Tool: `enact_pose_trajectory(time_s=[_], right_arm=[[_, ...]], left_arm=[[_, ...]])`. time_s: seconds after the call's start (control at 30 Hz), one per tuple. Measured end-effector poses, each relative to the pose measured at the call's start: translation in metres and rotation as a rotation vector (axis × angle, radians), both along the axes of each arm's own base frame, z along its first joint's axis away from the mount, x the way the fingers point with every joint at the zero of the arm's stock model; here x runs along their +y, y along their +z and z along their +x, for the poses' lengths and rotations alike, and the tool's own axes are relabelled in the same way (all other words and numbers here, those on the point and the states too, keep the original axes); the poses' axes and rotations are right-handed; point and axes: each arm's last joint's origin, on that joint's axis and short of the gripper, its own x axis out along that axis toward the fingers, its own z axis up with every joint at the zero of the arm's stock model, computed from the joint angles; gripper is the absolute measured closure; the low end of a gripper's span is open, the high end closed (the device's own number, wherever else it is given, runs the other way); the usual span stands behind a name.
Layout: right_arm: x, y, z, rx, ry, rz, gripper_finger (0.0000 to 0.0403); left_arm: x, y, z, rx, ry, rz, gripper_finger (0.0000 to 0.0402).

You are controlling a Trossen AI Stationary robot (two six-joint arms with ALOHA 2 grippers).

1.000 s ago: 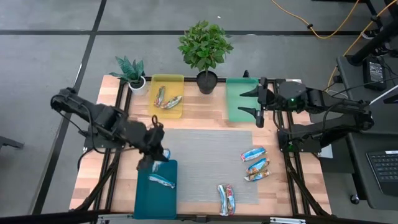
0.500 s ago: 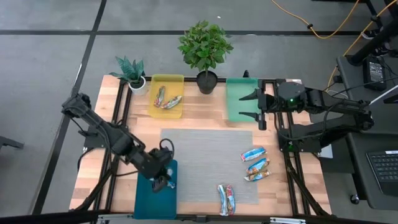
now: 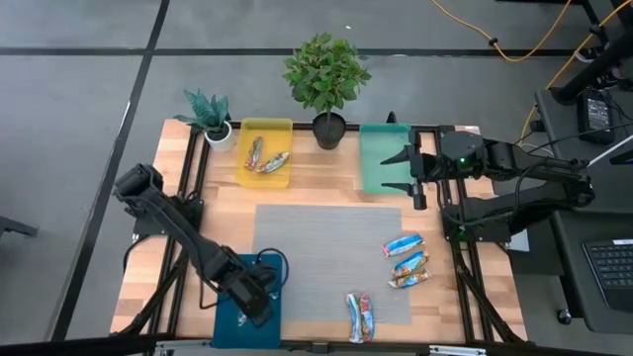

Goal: Pick and place Granola Bars by type
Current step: Put the blue granola bar into the blue transparent bin

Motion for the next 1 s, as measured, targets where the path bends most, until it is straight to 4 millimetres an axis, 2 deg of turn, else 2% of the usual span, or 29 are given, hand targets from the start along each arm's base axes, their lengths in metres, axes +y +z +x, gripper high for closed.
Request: enact_pose_trajectory(time_s=[0.27,0.47,1.0], right_arm=[[0.000,0.000,0.000,0.000,0.003,-0.005,0.0157],[0.000,0.000,0.000,0.000,0.003,-0.005,0.0157],[0.000,0.000,0.000,-0.001,0.001,-0.001,0.0157]], left_arm=[[-0.007,-0.030,0.002,0.213,0.035,-0.020,0.0355],[-0.011,-0.045,0.006,0.266,0.034,-0.008,0.0355],[-0.012,-0.051,0.007,0.282,0.051,0.006,0.0346]])
